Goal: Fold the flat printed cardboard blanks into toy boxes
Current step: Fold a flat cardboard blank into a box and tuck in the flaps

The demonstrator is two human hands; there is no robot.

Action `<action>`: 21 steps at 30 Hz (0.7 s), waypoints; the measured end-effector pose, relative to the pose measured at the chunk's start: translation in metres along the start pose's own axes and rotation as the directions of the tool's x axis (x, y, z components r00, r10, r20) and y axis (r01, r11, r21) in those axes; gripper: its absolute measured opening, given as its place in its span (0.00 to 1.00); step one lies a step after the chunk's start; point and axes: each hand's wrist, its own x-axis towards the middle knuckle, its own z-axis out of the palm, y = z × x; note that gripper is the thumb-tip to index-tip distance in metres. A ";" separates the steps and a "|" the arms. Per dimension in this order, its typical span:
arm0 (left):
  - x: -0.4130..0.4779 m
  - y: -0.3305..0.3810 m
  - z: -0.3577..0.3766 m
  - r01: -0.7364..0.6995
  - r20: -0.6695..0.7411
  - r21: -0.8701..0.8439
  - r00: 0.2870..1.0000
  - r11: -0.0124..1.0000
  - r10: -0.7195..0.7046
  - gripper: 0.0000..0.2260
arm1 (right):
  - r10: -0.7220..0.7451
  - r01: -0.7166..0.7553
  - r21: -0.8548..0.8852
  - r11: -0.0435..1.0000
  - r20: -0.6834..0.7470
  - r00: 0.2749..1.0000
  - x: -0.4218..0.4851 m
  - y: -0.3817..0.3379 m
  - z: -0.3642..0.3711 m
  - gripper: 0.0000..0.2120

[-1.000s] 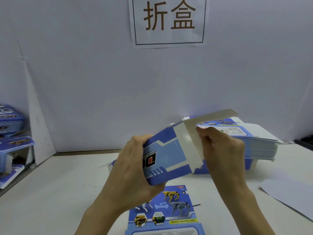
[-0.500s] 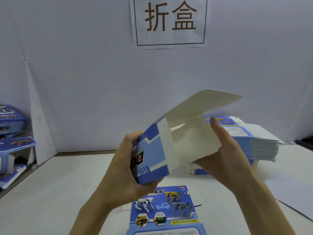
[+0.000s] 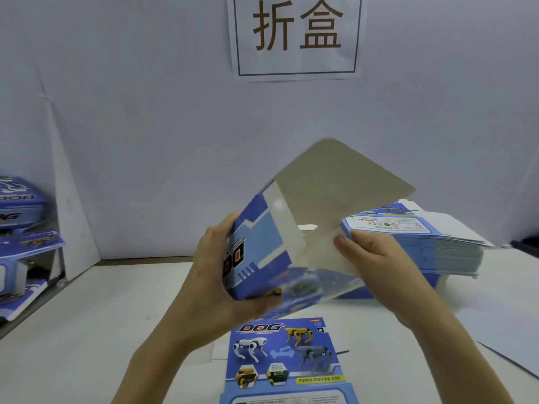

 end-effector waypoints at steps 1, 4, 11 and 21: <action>0.000 0.001 0.000 0.016 -0.001 -0.006 1.000 1.000 -0.016 0.43 | -0.026 0.024 -0.072 0.997 -0.038 0.999 0.000 -0.001 0.001 0.21; 0.001 0.004 -0.004 0.011 -0.012 -0.024 1.000 1.000 -0.011 0.41 | -0.034 0.036 -0.042 0.998 0.034 0.999 -0.004 -0.003 -0.003 0.19; 0.003 0.018 -0.002 0.287 0.216 -0.168 0.944 0.943 -0.249 0.41 | 0.238 -0.237 -0.023 0.971 0.088 0.967 -0.003 -0.004 -0.004 0.12; 0.007 0.056 0.007 0.343 0.231 -0.441 0.936 0.829 -0.264 0.16 | 0.094 -0.082 -0.292 0.953 0.027 0.995 -0.004 -0.006 0.004 0.16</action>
